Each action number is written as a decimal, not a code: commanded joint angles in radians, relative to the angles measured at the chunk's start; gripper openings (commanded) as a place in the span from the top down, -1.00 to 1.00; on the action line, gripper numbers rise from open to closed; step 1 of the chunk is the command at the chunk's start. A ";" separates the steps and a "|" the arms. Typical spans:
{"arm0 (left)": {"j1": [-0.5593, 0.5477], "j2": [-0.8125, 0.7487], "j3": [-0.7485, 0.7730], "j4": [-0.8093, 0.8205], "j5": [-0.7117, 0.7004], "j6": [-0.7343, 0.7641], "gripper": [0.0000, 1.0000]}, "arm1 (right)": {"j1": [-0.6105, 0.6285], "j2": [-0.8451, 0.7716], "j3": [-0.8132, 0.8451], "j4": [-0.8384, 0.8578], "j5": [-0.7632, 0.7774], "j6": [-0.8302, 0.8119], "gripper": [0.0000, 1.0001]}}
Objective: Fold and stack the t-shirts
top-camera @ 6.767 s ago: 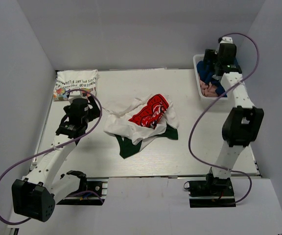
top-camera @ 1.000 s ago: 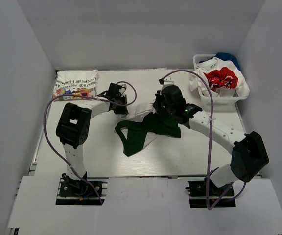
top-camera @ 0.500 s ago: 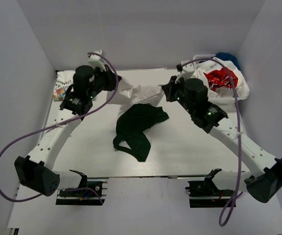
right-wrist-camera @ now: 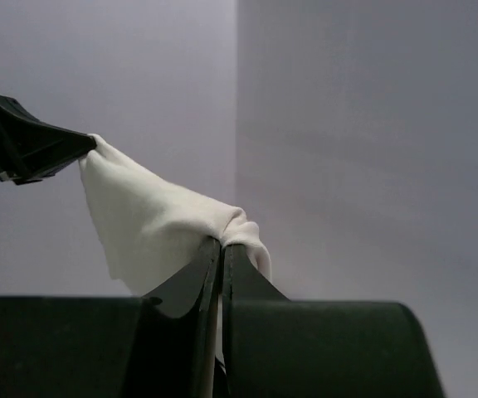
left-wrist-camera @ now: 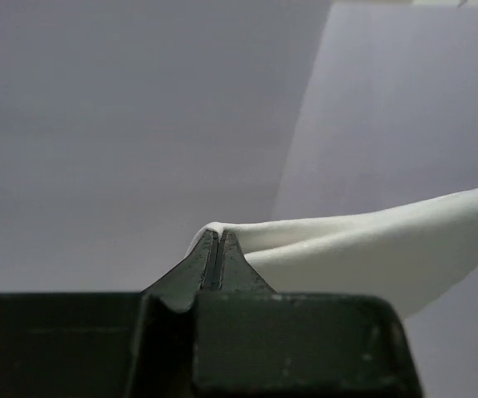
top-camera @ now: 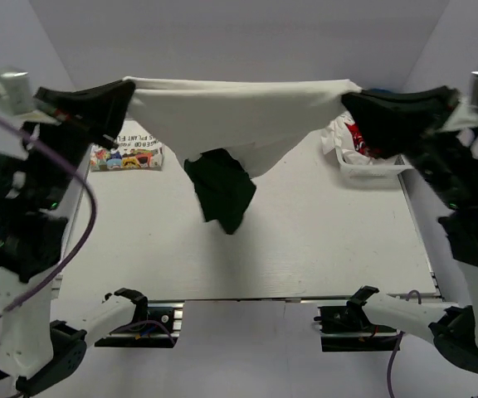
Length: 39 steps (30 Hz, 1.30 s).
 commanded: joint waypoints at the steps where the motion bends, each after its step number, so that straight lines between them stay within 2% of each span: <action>1: 0.016 -0.037 0.104 -0.063 0.075 0.003 1.00 | -0.001 -0.022 0.107 -0.050 -0.150 -0.014 1.00; 7: 0.016 -0.060 0.155 -0.072 0.057 -0.015 1.00 | -0.003 -0.025 0.159 -0.036 -0.156 -0.021 1.00; 12: 0.016 -0.003 0.155 -0.072 -0.027 -0.015 1.00 | -0.006 0.035 0.153 -0.032 -0.018 -0.054 1.00; 15: 0.016 0.070 0.112 -0.072 -0.084 -0.015 1.00 | -0.003 0.116 0.149 -0.029 0.243 -0.080 1.00; 17: 0.016 0.116 0.034 -0.063 -0.136 -0.015 1.00 | -0.003 0.182 0.094 0.000 0.353 -0.100 1.00; 18: 0.016 0.177 0.005 -0.063 -0.161 -0.015 1.00 | -0.012 0.235 0.080 0.008 0.517 -0.103 1.00; 21: 0.016 0.288 -0.155 -0.032 -0.303 -0.046 1.00 | -0.059 0.427 0.003 -0.012 0.623 -0.073 1.00; 22: 0.027 0.385 -0.190 -0.032 -0.341 -0.061 1.00 | -0.117 0.459 -0.047 -0.016 0.605 -0.052 1.00; 23: 0.027 0.446 -0.236 -0.032 -0.369 -0.083 1.00 | -0.142 0.489 -0.104 -0.030 0.568 0.044 1.00; 24: 0.045 0.507 -0.252 -0.032 -0.357 -0.083 1.00 | -0.163 0.582 -0.148 -0.038 0.522 0.069 1.00; 25: 0.045 0.640 -0.252 -0.049 -0.368 -0.098 0.95 | -0.220 0.613 -0.196 -0.038 0.498 0.095 1.00; 26: 0.054 0.708 -0.252 -0.063 -0.368 -0.107 0.74 | -0.234 0.637 -0.222 -0.046 0.473 0.147 1.00; 27: 0.055 0.774 -0.230 -0.102 -0.354 -0.107 0.49 | -0.245 0.700 -0.230 -0.055 0.449 0.153 0.58; 28: 0.055 0.835 -0.166 -0.136 -0.354 -0.117 0.05 | -0.266 0.758 -0.227 -0.065 0.377 0.167 0.07; 29: 0.055 0.935 -0.129 -0.167 -0.354 -0.117 -0.04 | -0.271 0.807 -0.210 -0.087 0.357 0.169 -0.78; 30: 0.055 0.966 -0.102 -0.200 -0.354 -0.117 -0.07 | -0.277 0.828 -0.198 -0.093 0.329 0.172 -0.79; 32: 0.045 0.983 -0.048 -0.210 -0.331 -0.108 -0.29 | -0.282 0.874 -0.167 -0.111 0.315 0.178 -0.79; 33: 0.032 0.971 -0.048 -0.186 -0.331 -0.092 -0.58 | -0.280 0.877 -0.167 -0.118 0.315 0.167 -0.79; 34: 0.032 0.950 -0.087 -0.167 -0.331 -0.081 -0.99 | -0.277 0.856 -0.182 -0.109 0.316 0.170 -0.79; 36: 0.022 0.898 -0.139 -0.141 -0.308 -0.081 -1.00 | -0.276 0.830 -0.245 -0.069 0.307 0.178 -0.79; 39: 0.022 0.784 -0.318 -0.113 -0.250 -0.095 -1.00 | -0.274 0.745 -0.403 -0.008 0.260 0.192 -0.79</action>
